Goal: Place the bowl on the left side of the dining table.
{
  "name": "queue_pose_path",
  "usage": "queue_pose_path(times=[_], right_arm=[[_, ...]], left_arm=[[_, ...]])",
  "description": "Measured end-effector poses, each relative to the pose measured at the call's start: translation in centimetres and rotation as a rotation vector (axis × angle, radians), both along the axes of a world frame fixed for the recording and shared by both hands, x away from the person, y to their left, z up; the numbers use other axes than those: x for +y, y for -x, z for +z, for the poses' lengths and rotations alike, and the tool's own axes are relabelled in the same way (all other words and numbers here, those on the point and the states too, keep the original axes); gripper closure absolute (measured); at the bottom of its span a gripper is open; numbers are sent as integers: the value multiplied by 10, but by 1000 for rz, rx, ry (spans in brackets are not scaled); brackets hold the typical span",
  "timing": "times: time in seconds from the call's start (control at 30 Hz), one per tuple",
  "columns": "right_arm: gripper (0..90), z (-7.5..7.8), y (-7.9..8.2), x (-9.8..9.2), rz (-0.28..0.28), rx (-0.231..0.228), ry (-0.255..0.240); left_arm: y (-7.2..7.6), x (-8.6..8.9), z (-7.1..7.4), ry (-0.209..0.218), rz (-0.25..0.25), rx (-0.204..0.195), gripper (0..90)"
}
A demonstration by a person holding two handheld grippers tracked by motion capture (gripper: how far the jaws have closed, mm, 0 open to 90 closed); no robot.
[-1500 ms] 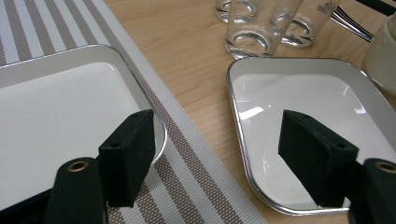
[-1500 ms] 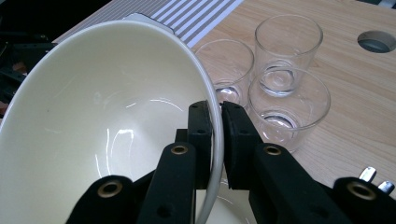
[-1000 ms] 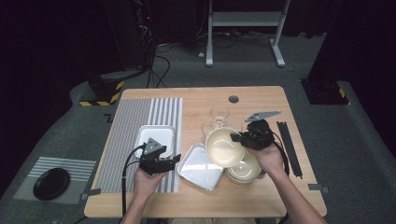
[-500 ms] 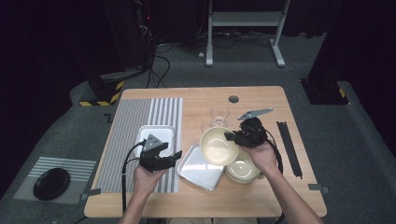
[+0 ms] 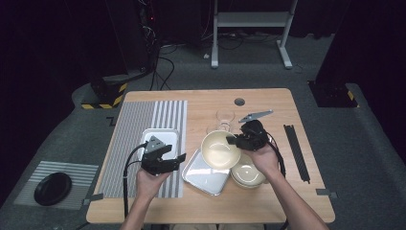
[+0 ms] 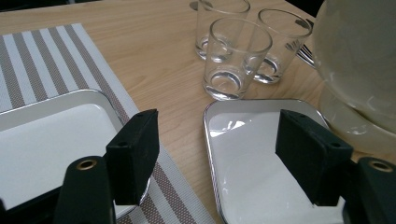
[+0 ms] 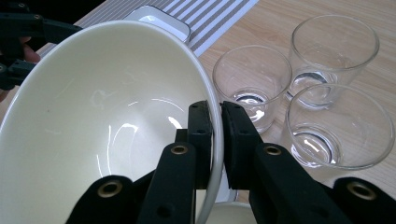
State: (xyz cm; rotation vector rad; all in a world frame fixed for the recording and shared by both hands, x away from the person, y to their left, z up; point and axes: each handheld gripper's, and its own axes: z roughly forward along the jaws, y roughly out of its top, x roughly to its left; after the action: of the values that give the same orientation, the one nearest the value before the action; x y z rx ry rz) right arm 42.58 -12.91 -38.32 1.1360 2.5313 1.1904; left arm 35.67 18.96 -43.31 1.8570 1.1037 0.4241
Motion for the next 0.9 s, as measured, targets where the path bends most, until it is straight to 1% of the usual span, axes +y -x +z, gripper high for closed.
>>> queue_pose_path(times=[0.03, 0.07, 0.13, 0.17, 0.2, 0.27, 0.3, 0.33, 0.43, 0.53, 0.57, 0.6, 0.63, 0.67, 0.7, 0.73, 0.77, 0.8, 0.83, 0.87, 0.9], right_arm=[[827, -1, 0, 1, 1, 0, -1], [827, 0, -1, 1, 7, 12, 8], [827, -1, -1, 2, 8, 14, 9], [827, -1, -2, 4, 7, 19, 11], [827, -2, -2, 4, 10, 20, 13], [827, -2, -3, 5, 12, 15, 14], [827, -3, -3, 5, 12, 17, 16], [826, -4, -3, 7, 4, 6, 7], [826, -4, -3, 8, 7, 22, 17], [826, -5, -4, 9, 10, 20, 20], [827, -7, -3, 11, 4, 18, 13], [827, -6, -3, 11, 10, 28, 20], [827, -7, -4, 11, 14, 26, 23], [827, -8, -4, 12, 18, 21, 27], [827, -8, -4, 12, 18, 21, 27], [827, -10, -4, 14, 14, 22, 23], [827, -10, -4, 14, 17, 30, 27], [827, -12, -4, 15, 14, 19, 20], [827, -12, -4, 15, 16, 26, 27], [827, -12, -4, 16, 24, 33, 33], [827, -12, -4, 16, 24, 37, 33]], left_arm=[[0, 0, 1, 2, -4, -2, 308], [0, 0, 2, 0, -2, -3, 312], [0, -1, 3, -2, -3, -3, 316], [0, -1, 4, -15, -5, -4, 320], [-1, -1, 4, -17, -8, -6, 321], [0, -1, 5, -16, -5, -7, 322], [0, -2, 6, -6, -5, -5, 322], [-1, -1, 7, -7, -7, -9, 321], [-1, -2, 10, -6, -2, -18, 324], [-1, -3, 12, -11, -8, -19, 326], [-2, -4, 13, -3, -11, -15, 326], [-2, -4, 13, -3, -11, -15, 326], [-3, -4, 14, 6, -20, -13, 326], [-3, -5, 15, 20, -16, -9, 326], [-3, -5, 15, 20, -16, -9, 327], [-3, -5, 16, 18, -27, -15, 331], [-3, -5, 17, 21, -27, -16, 332], [-3, -6, 18, 22, -27, -15, 332], [-3, -7, 18, 35, -16, -9, 332], [-4, -6, 19, 22, -32, -18, 332], [-4, -7, 20, 29, -31, -16, 332]])
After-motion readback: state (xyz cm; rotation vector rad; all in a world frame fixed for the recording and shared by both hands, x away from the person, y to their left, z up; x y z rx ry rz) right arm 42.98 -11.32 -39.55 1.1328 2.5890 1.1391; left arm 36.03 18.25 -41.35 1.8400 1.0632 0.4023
